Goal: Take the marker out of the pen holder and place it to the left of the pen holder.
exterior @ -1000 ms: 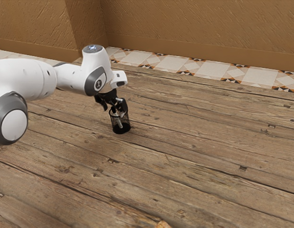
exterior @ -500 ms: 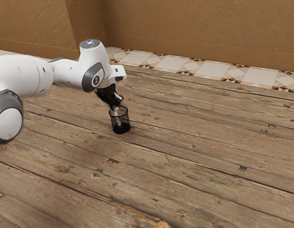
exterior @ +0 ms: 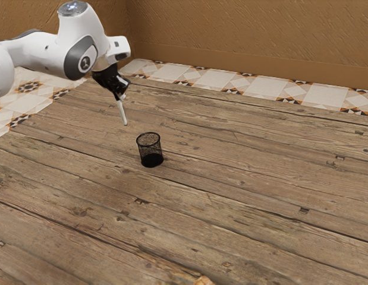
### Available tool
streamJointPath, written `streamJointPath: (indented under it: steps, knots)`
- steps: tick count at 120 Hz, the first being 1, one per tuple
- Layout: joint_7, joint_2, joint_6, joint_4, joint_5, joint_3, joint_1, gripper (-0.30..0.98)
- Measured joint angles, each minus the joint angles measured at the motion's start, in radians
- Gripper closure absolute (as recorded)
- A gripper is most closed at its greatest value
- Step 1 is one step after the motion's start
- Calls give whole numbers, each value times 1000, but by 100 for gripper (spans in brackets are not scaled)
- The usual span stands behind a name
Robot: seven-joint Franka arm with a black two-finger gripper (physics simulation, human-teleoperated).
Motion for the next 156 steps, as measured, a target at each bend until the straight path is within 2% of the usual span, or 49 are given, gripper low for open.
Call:
streamJointPath:
  steps: [16,52,76,88,114,130,156]
  knots:
    - [-5,14,-23,6,31,0,51,78]
    - [51,207,5,163,38,-2,105,77]
    - [126,303,143,212,34,-5,124,77]
    - [170,348,222,233,-6,-9,133,77]
    - [272,418,389,232,-66,-97,212,77]
    - [334,457,476,225,-82,-148,262,77]
    - [421,507,574,220,-94,-184,289,77]
